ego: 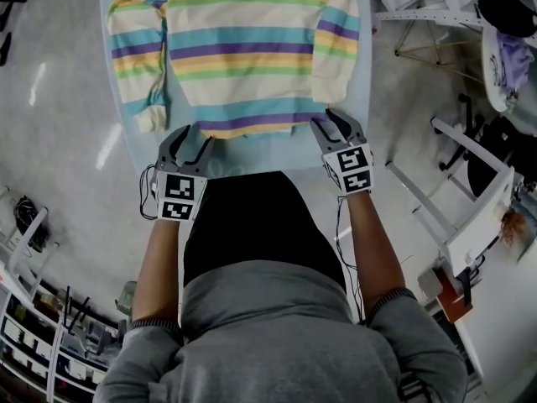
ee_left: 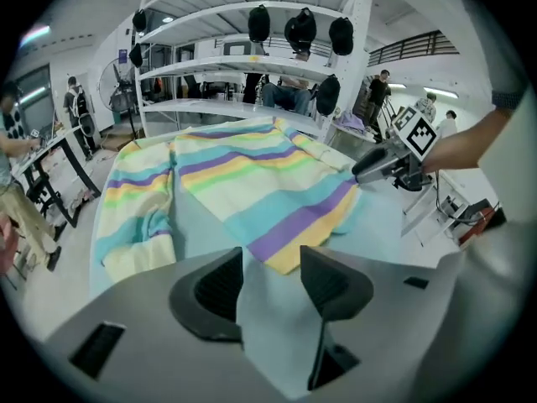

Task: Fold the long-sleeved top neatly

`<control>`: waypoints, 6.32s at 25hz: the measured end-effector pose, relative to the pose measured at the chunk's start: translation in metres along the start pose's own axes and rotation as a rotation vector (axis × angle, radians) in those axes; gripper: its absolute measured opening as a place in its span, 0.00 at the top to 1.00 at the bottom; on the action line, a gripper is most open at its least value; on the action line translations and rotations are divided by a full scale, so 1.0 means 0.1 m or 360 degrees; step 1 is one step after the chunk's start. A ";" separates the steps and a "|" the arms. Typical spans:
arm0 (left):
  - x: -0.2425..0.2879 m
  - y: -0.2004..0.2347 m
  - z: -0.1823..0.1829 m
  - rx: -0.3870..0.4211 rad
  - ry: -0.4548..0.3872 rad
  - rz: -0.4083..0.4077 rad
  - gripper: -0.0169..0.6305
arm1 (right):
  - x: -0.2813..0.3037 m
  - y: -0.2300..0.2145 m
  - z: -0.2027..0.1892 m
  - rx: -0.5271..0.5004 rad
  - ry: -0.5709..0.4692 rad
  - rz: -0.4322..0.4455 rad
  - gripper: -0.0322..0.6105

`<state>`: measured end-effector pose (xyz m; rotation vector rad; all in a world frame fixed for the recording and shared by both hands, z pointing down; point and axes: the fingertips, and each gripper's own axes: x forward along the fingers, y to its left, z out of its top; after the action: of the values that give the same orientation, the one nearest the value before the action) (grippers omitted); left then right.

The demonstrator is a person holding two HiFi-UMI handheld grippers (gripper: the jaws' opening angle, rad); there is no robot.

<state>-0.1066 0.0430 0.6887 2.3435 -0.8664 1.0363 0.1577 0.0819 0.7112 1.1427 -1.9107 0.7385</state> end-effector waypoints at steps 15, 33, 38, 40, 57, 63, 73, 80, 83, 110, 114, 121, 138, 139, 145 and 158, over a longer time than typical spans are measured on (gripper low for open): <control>0.14 -0.15 -0.14 0.0257 -0.0018 0.0281 0.61 | -0.18 -0.01 -0.05 -0.0160 -0.0056 -0.0010 0.73; -0.75 -0.01 0.57 0.0492 -0.0286 0.0501 0.94 | -0.51 0.13 0.16 -0.0221 -0.0137 0.0062 0.89; -1.07 -0.31 0.88 0.0647 -0.0353 0.0470 0.94 | -0.82 0.14 0.14 -0.0169 -0.0172 0.0032 0.89; -1.10 -0.49 0.89 0.0645 -0.0356 0.0398 0.94 | -0.90 0.09 0.05 -0.0149 -0.0161 -0.0005 0.89; -0.50 -1.14 0.04 0.0572 -0.0030 0.0001 0.79 | -0.62 0.52 -0.41 -0.0405 0.0067 -0.0008 0.56; -0.61 -0.51 -0.02 0.0250 -0.0074 0.0177 0.68 | -0.62 0.38 -0.30 -0.0332 0.0030 -0.0029 0.57; -0.08 0.23 -0.17 0.0306 0.0172 0.0466 0.74 | -0.58 0.10 -0.34 -0.0262 0.0052 -0.0067 0.57; 0.10 0.10 0.00 0.0223 0.0095 0.0382 0.73 | -0.52 0.11 -0.32 -0.0250 0.0051 -0.0050 0.58; 0.18 -0.02 0.03 0.0179 0.0092 0.0315 0.69 | -0.50 0.08 -0.34 -0.0229 0.0054 -0.0046 0.58; -0.89 0.06 -0.11 -0.0603 -0.0129 0.0254 0.92 | -0.45 0.08 -0.57 0.0279 0.0085 0.0217 0.88; -0.88 -0.11 -0.37 -0.0721 -0.0018 0.0166 0.91 | -0.51 0.18 -0.78 0.0293 0.0179 0.0265 0.88; -0.79 -0.07 -0.83 -0.0809 0.0189 0.0161 0.65 | -0.47 0.23 -1.00 0.0179 0.0324 0.0290 0.54; -0.71 1.42 -0.28 -0.0777 0.0197 0.0494 0.65 | -0.49 -0.58 0.05 0.0376 0.0147 0.0039 0.48; -0.66 1.43 -0.30 -0.0785 0.0214 0.0482 0.65 | -0.46 -0.59 0.04 0.0402 0.0161 0.0042 0.48; -0.37 1.33 -0.53 -0.0847 0.0338 0.0415 0.65 | -0.41 -0.48 0.18 0.0448 0.0236 0.0054 0.48; -1.25 2.45 -0.18 -0.0717 0.0147 0.0751 0.92 | -0.35 -0.52 0.71 0.0398 0.0265 0.0048 0.48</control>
<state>-0.3503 -0.0744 0.6365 1.7431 -1.4846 0.9817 0.1919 0.0203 0.6486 1.1639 -1.7344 1.0789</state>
